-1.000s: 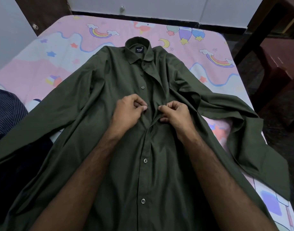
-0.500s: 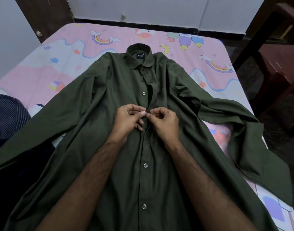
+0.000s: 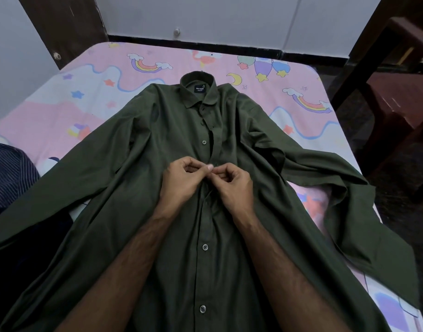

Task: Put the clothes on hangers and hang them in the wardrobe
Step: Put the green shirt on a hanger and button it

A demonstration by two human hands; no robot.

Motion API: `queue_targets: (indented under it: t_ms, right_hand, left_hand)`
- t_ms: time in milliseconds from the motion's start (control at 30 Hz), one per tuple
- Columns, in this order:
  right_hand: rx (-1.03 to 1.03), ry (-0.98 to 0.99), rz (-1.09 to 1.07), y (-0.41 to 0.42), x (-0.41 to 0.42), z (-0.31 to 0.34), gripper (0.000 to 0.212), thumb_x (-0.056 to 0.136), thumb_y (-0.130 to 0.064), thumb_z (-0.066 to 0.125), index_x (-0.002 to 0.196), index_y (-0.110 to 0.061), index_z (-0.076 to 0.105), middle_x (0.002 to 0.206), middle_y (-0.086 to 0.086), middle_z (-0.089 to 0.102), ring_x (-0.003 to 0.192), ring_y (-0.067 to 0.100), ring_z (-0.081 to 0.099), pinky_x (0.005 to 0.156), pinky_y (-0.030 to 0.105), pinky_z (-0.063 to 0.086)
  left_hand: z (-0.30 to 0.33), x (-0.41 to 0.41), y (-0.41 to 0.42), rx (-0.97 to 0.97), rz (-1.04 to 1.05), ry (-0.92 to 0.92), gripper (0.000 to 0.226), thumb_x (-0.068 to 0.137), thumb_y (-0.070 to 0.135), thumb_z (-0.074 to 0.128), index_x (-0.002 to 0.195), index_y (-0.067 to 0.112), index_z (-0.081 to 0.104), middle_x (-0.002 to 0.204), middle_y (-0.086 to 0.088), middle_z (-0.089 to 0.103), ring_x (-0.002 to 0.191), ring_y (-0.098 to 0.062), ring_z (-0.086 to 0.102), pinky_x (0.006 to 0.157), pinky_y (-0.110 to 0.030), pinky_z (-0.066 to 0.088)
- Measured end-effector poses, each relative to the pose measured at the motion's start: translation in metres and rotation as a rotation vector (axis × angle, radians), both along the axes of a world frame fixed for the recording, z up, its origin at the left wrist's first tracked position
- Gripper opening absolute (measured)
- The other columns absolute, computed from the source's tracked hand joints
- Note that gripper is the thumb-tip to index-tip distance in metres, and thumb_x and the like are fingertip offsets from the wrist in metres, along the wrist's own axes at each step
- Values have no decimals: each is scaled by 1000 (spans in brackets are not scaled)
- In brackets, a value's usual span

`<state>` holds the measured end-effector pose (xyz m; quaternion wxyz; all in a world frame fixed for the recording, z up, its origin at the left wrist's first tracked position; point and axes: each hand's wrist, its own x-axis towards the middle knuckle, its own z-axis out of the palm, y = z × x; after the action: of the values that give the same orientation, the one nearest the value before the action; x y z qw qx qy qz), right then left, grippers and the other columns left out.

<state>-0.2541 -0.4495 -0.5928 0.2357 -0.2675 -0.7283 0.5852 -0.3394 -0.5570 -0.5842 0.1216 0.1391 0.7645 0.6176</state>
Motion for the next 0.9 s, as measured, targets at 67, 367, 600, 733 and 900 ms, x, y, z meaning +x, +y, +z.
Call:
queue_targets:
  t_ms: [67, 367, 600, 733, 900]
  right_hand:
    - [9, -15, -9, -1, -1, -1, 9, 82, -21, 81, 78, -17, 74, 70, -6, 73, 63, 2, 63, 63, 20, 49]
    - [37, -67, -35, -3, -4, 2, 8, 85, -25, 77, 81, -21, 72, 67, -7, 68, 59, 1, 59, 61, 24, 50]
    - [-117, -280, 452, 46, -14, 55, 13, 100, -1, 55, 95, -4, 67, 72, 6, 68, 53, 9, 62, 52, 22, 54]
    - [237, -211, 170, 127, -56, 98, 16, 92, -3, 57, 100, -9, 70, 85, 7, 73, 73, 16, 69, 71, 37, 60]
    - [611, -751, 63, 202, -117, 92, 78, 89, -53, 70, 144, -6, 41, 144, 20, 46, 134, 39, 43, 107, 47, 41]
  left_hand:
    - [-3, -2, 2, -22, 16, 36, 13, 83, 19, 80, 75, 20, 69, 64, 5, 67, 47, 1, 53, 51, -20, 40]
    - [2, 0, -1, 168, -12, -166, 20, 89, -3, 70, 88, 12, 56, 63, -2, 57, 35, -4, 39, 33, -15, 27]
    - [25, -40, -20, -72, -96, 212, 22, 89, 0, 67, 103, 14, 57, 86, -7, 64, 60, -17, 61, 50, -32, 51]
    - [51, -127, -35, -773, 31, 811, 37, 85, 24, 70, 118, 15, 56, 127, -11, 49, 119, -32, 49, 97, -52, 41]
    - [56, -207, -46, -963, 156, 415, 75, 89, 46, 69, 142, 6, 37, 145, -21, 42, 133, -43, 42, 105, -55, 36]
